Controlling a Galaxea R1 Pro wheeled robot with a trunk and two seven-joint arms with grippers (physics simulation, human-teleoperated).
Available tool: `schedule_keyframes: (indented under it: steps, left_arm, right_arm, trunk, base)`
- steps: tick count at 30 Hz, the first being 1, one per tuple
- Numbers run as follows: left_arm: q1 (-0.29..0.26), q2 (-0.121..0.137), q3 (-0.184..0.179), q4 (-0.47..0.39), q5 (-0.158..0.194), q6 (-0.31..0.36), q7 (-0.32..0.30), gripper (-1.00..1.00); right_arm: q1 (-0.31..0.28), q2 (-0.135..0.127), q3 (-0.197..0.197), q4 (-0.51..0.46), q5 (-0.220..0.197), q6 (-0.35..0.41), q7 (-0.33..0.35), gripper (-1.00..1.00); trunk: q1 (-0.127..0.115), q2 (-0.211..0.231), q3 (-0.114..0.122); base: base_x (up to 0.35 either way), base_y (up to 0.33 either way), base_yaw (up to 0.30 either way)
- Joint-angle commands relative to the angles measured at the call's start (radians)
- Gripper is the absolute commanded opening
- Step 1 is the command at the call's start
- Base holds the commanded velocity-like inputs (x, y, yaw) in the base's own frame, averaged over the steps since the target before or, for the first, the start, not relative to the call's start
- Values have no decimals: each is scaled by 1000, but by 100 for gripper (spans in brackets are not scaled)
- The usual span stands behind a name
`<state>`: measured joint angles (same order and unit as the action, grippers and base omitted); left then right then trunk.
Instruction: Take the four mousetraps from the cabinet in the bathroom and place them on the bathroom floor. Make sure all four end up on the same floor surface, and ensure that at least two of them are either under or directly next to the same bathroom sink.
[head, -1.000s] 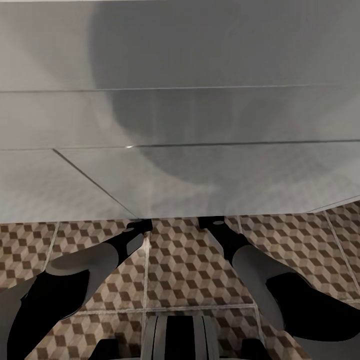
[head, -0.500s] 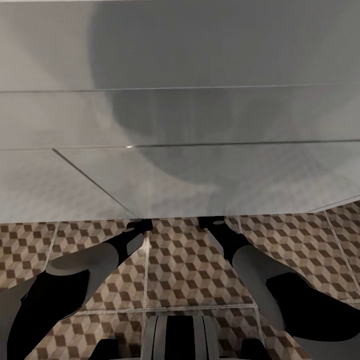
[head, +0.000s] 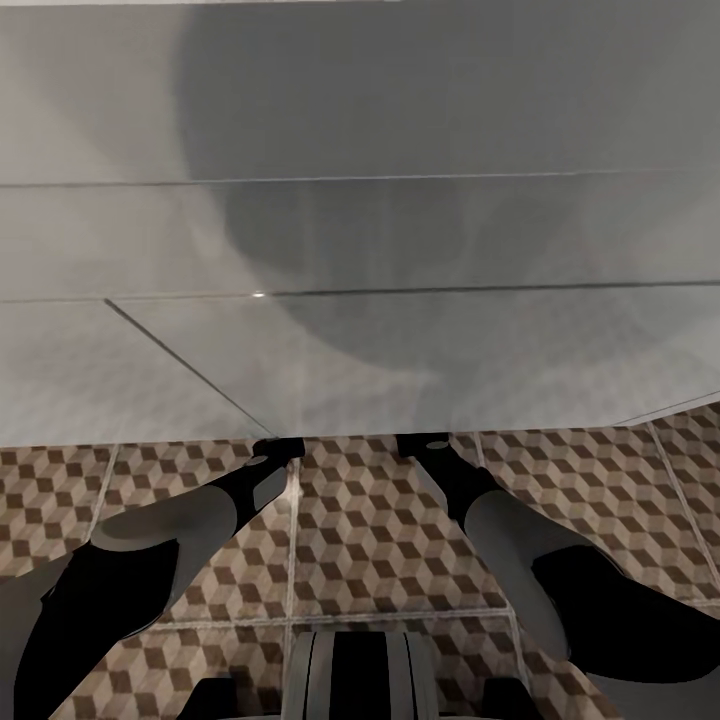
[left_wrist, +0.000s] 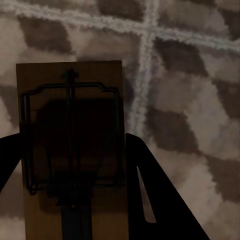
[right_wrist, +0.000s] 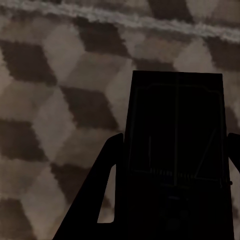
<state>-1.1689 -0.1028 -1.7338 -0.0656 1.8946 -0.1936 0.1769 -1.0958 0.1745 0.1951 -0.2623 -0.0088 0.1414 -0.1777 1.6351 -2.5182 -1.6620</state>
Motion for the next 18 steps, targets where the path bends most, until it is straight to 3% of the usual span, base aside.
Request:
schedule_keyframes:
  steps: [1, 15, 18]
  left_arm:
    - [0, 0, 0, 0, -3, 1, 1, -100]
    - [0, 0, 0, 0, -3, 0, 1, -100]
    - [0, 0, -1, 0, -3, 0, 1, -100]
  right_arm:
    - [0, 0, 0, 0, -1, 0, 1, -100]
    - [0, 0, 0, 1, -2, 1, 1, -100]
    - [0, 0, -1, 1, -2, 1, 1, -100]
  trunk:
    - [0, 0, 0]
    - [0, 0, 0]
    - [0, 0, 0]
  base:
    - [10, 0, 0]
    - [4, 0, 0]
    - [178, 0, 0]
